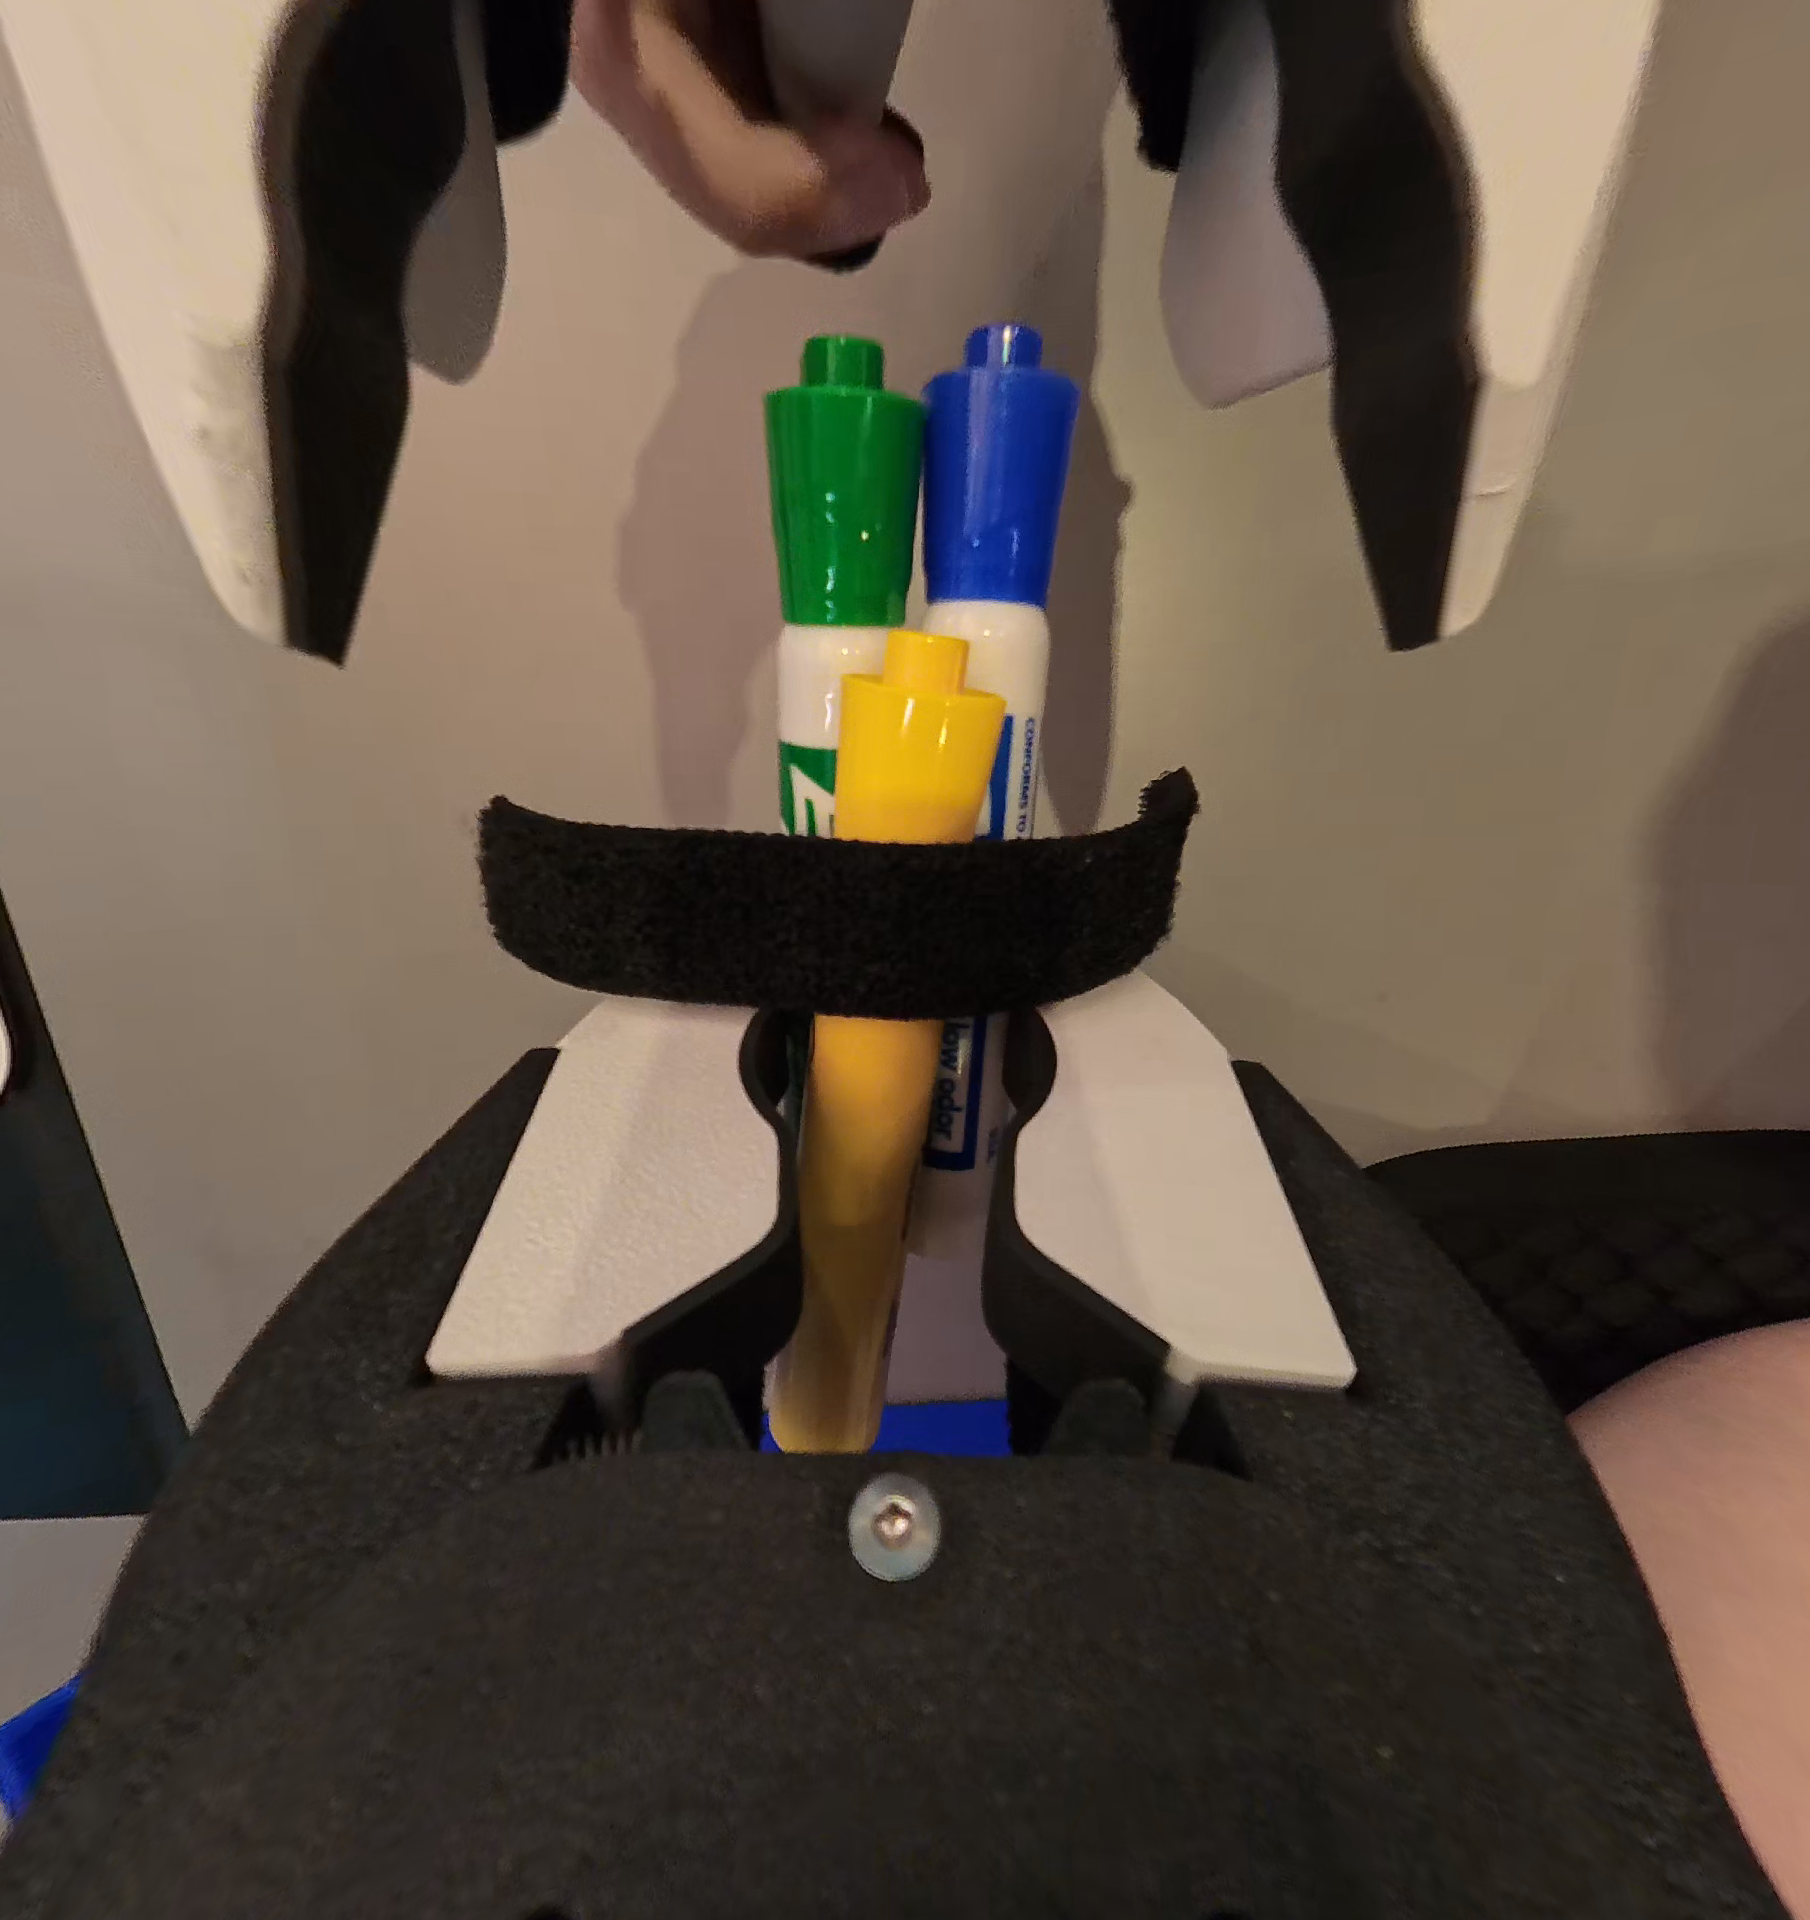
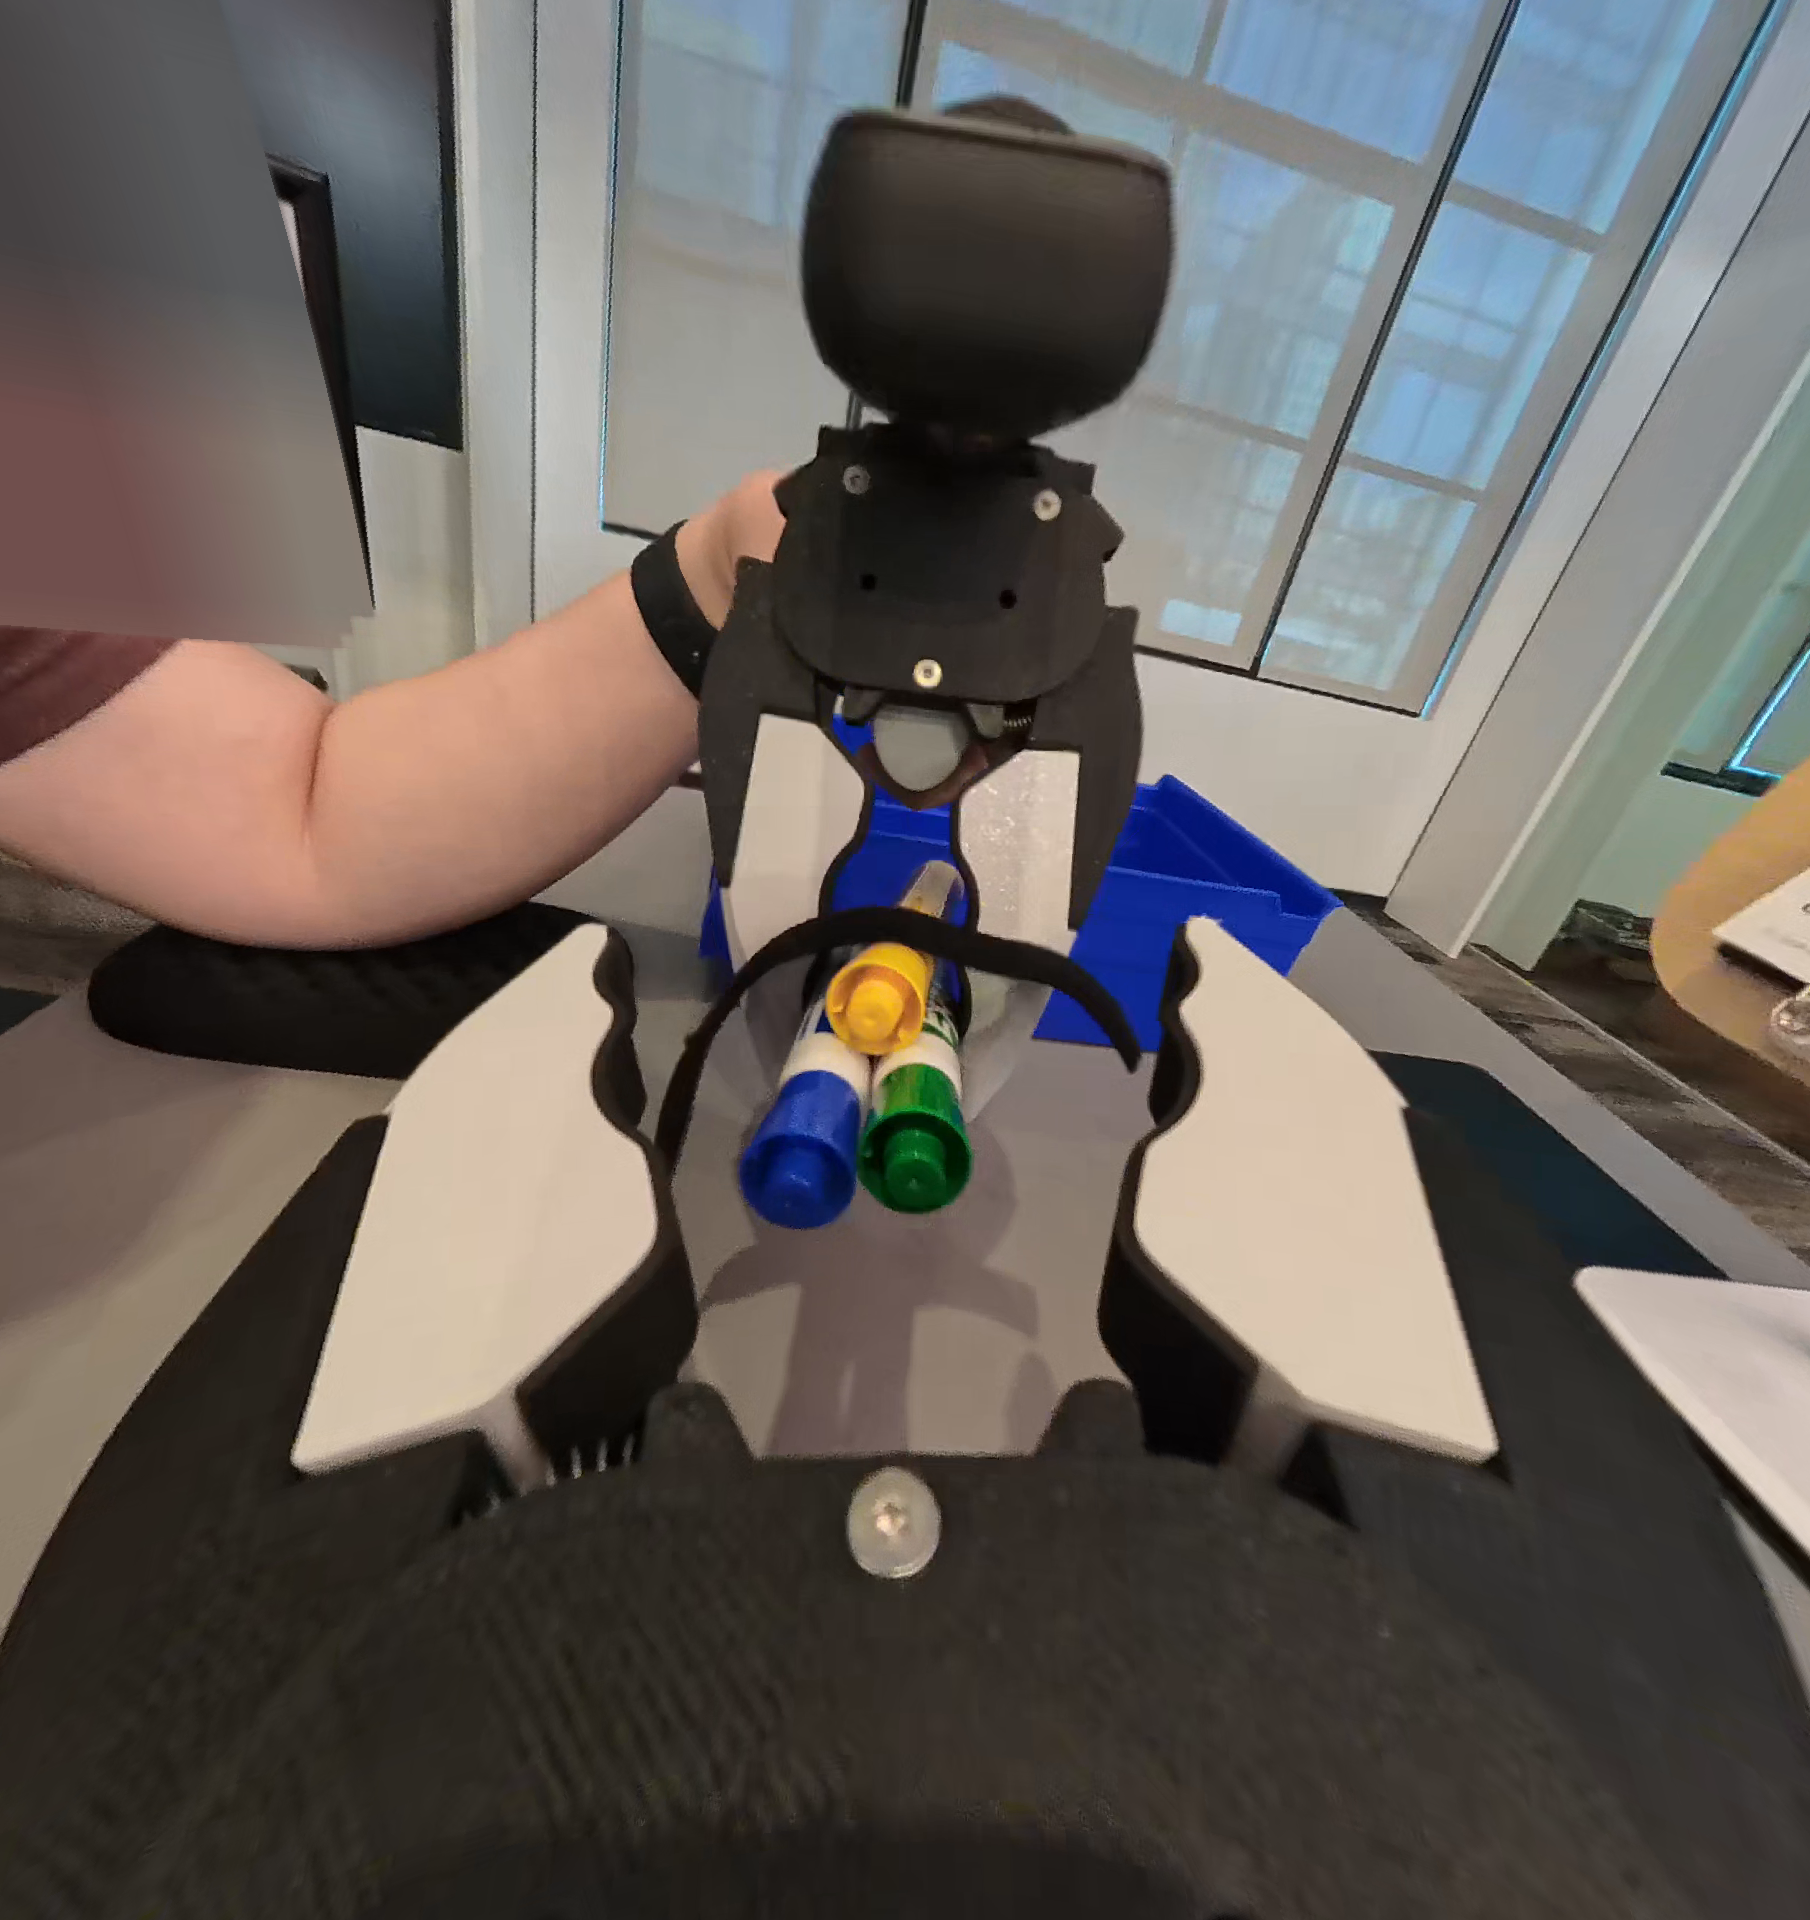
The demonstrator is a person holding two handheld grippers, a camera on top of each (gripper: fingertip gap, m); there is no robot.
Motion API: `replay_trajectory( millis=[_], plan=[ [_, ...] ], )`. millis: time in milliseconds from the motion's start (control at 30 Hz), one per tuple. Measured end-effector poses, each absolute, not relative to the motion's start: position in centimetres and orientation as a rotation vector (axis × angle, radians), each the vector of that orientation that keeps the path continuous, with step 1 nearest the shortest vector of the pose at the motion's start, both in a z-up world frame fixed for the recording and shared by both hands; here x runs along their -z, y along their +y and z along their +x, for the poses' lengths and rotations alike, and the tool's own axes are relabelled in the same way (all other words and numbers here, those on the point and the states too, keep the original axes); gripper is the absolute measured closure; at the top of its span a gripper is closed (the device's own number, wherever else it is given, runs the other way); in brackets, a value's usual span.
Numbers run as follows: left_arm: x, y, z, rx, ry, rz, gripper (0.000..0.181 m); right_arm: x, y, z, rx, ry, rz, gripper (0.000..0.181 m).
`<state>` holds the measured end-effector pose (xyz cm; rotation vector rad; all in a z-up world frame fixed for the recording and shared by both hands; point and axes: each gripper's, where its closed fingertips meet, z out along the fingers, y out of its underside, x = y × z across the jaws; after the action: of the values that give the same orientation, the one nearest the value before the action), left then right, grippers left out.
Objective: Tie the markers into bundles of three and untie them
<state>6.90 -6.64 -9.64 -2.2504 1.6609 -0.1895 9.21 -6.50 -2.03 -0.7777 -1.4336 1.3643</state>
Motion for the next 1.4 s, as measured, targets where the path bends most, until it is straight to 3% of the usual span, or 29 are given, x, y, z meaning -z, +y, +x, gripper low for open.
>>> replay_trajectory(
  millis=[767,1400],
  plan=[
    [8.6,-7.4,8.6,0.263,1.698,-2.167,0.143,2.1,-8.0,8.9,-1.368,-1.296,-0.663,0.083],
    [8.9,-7.6,8.8,0.265,1.711,-2.179,0.143,3.9,-7.9,8.2,-1.282,-1.406,-0.732,0.106]
  ],
)
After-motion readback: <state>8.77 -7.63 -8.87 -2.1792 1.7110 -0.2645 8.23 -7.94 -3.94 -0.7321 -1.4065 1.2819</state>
